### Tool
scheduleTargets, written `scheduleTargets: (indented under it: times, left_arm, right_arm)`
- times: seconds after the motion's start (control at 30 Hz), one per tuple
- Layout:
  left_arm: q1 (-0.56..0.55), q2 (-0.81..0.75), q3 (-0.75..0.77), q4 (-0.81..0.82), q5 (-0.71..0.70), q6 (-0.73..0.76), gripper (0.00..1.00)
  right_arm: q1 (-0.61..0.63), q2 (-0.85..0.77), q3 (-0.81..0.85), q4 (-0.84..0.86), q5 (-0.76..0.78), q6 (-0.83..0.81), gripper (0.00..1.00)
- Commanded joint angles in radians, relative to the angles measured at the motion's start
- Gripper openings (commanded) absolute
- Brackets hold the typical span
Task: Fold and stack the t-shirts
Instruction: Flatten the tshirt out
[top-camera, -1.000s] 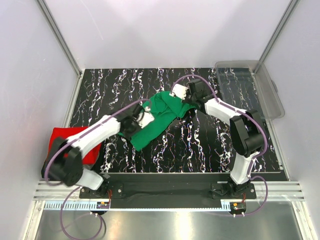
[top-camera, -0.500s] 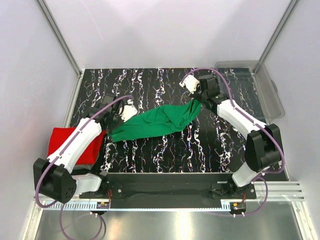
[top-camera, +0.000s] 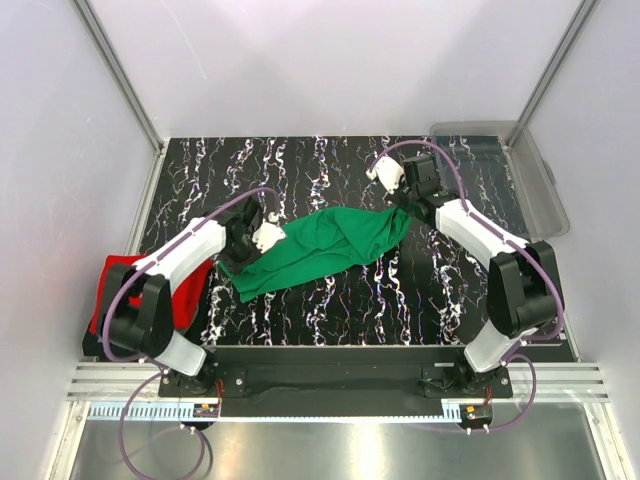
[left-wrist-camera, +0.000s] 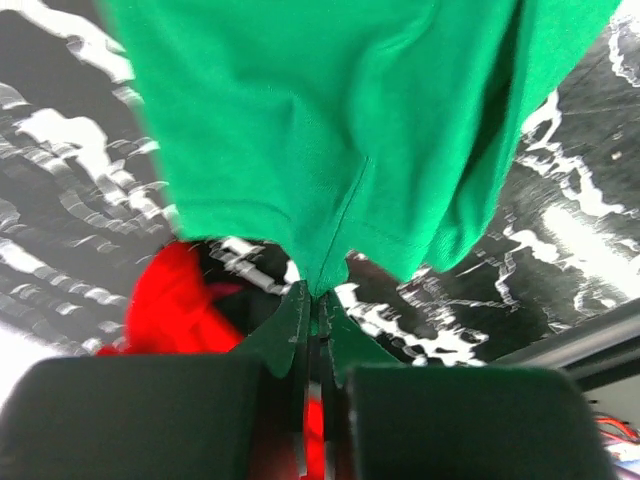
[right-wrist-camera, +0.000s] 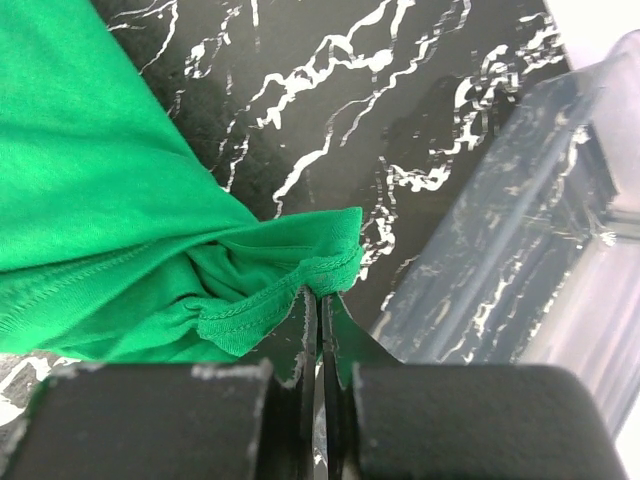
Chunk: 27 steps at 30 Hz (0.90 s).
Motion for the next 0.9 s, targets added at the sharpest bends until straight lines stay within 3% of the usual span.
scheduleTargets:
  times: [0.0, 0.2, 0.43, 0.5, 0.53, 0.67, 0.87]
  left_arm:
    - [0.012, 0.049, 0.036, 0.021, 0.094, -0.027, 0.0]
    - [0.041, 0.058, 0.13, 0.04, 0.017, -0.068, 0.0]
    - [0.135, 0.058, 0.226, 0.093, -0.161, -0.044, 0.0]
    - [0.165, 0.08, 0.26, 0.097, -0.191, -0.053, 0.0]
    - [0.17, 0.086, 0.289, 0.1, -0.202, -0.058, 0.0]
    - [0.176, 0.103, 0.348, 0.113, -0.247, -0.09, 0.0]
    - [0.175, 0.135, 0.363, 0.11, -0.228, -0.11, 0.0]
  right_arm:
    - [-0.002, 0.02, 0.036, 0.037, -0.01, 0.015, 0.0]
    - [-0.016, 0.046, 0.09, 0.043, -0.01, 0.04, 0.0]
    - [-0.152, 0.202, 0.208, 0.069, 0.084, 0.164, 0.01]
    - [-0.18, 0.27, 0.251, 0.022, 0.105, 0.184, 0.08]
    - [-0.18, 0.282, 0.266, 0.008, 0.106, 0.176, 0.27]
    - [-0.177, 0.226, 0.248, -0.022, -0.003, 0.109, 0.49]
    - [-0.151, 0.055, 0.129, -0.074, -0.396, -0.069, 0.52]
